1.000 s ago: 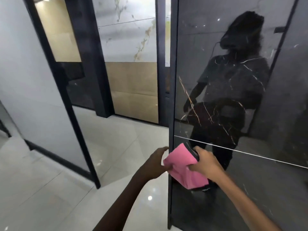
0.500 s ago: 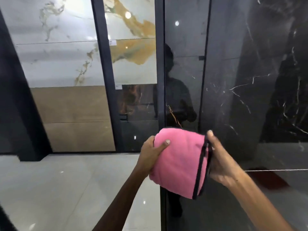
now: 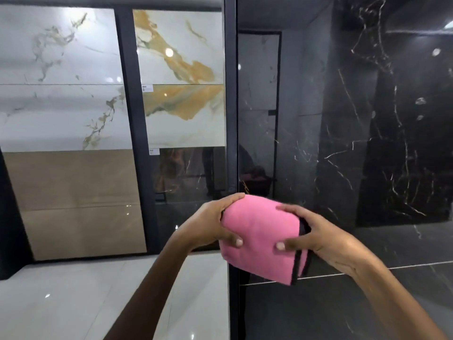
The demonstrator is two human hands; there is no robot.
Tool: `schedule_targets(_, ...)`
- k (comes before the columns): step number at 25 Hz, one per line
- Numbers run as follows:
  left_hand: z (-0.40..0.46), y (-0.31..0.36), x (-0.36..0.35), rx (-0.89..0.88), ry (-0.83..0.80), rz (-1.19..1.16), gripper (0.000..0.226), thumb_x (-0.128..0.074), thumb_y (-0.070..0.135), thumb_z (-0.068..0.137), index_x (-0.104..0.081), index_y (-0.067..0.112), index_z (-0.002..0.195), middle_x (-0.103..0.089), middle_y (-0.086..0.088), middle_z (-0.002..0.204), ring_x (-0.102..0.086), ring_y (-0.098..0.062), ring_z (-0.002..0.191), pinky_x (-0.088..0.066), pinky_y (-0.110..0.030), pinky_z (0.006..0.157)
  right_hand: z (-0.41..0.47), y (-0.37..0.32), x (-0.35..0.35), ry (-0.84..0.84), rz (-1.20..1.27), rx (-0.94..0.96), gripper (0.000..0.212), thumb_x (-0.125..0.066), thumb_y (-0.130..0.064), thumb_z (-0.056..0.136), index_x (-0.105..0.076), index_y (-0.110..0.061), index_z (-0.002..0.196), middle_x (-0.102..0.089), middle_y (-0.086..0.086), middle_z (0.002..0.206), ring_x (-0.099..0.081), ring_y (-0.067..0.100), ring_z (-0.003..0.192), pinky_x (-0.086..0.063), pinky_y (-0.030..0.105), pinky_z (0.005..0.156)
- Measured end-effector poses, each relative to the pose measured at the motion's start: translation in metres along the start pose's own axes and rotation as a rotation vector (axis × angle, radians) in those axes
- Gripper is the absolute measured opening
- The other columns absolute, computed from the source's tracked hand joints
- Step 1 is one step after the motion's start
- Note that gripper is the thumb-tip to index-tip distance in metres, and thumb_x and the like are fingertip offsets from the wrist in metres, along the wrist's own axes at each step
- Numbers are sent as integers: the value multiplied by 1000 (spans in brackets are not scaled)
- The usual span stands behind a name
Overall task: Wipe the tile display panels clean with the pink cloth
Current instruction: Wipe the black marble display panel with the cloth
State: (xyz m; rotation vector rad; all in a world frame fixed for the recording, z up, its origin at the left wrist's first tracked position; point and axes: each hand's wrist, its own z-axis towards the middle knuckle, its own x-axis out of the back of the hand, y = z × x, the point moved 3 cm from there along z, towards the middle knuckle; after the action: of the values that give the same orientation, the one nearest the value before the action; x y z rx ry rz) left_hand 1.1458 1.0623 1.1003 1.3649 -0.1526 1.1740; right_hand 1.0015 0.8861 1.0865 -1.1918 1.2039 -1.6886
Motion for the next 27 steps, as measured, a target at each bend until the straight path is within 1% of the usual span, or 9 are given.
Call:
schedule_targets(2, 8, 15, 12, -44, 131, 284, 59, -88, 19, 60, -64, 34, 112, -55, 17, 106, -50, 1, 99, -39, -6, 78, 5, -11, 8, 152, -442, 35, 45, -92, -13, 59, -69, -26, 96, -45, -1, 129, -55, 9, 100, -55, 24, 78)
schedule_targets(5, 23, 34, 20, -169, 238, 281, 37, -85, 18, 62, -63, 29, 90, -54, 12, 104, -51, -8, 100, -44, -22, 82, 10, -38, 15, 219, -750, 139, 34, -86, -22, 68, -63, -27, 92, -34, -7, 132, -45, 14, 108, -60, 35, 70)
schedule_targets(10, 57, 83, 61, -423, 371, 82, 51, -75, -5, 72, -60, 31, 105, -63, 23, 98, -60, 13, 91, -52, -13, 81, 22, -99, 14, 50, -485, 353, 58, -69, 1, 82, -49, -35, 123, -59, -9, 108, -69, 21, 87, -60, 32, 55)
schedule_targets(13, 89, 116, 123, -591, 724, 142, 45, -72, 7, 84, -55, 23, 121, -62, 15, 114, -57, 8, 106, -40, -5, 92, 46, -168, 64, 514, -253, 633, 63, -61, 9, 81, -51, -22, 135, -57, 6, 116, -70, 11, 81, -60, 34, 58)
schedule_targets(15, 116, 140, 164, -611, 914, 269, 38, -64, 14, 92, -52, 14, 129, -59, 1, 128, -56, -12, 118, -38, -13, 96, 61, -221, 104, 990, -578, 843, 69, -63, 2, 81, -44, -17, 144, -50, 12, 128, -60, 15, 106, -55, 34, 75)
schedule_targets(17, 152, 166, 196, -599, 963, 475, 44, -55, 17, 97, -44, 10, 138, -49, -6, 143, -46, -21, 130, -35, -25, 105, 94, -261, 127, 1193, -946, 784, 68, -65, -20, 86, -37, -15, 148, -37, 19, 142, -40, 37, 124, -46, 45, 92)
schedule_targets(20, 206, 202, 229, -582, 899, 770, 54, -45, 21, 100, -28, 11, 151, -25, -6, 159, -19, -21, 148, -20, -39, 119, 160, -267, 125, 981, -1183, 620, 73, -50, -54, 93, -31, -9, 147, -13, 19, 158, -8, 38, 145, -19, 53, 113)
schedule_targets(22, 231, 215, 246, -533, 875, 954, 56, -39, 25, 102, -20, 15, 154, -13, -2, 163, -5, -19, 150, -7, -44, 121, 185, -258, 117, 902, -1207, 746, 80, -38, -60, 96, -20, -7, 153, 3, 11, 163, 12, 34, 148, -4, 56, 116)
schedule_targets(27, 247, 217, 257, -597, 933, 1113, 54, -30, 27, 103, -19, 13, 154, -9, -3, 163, -4, -20, 150, 5, -38, 120, 203, -322, 178, 1023, -1096, 873, 73, -35, -58, 94, -23, -16, 152, 5, 0, 164, 13, 35, 148, 2, 66, 112)
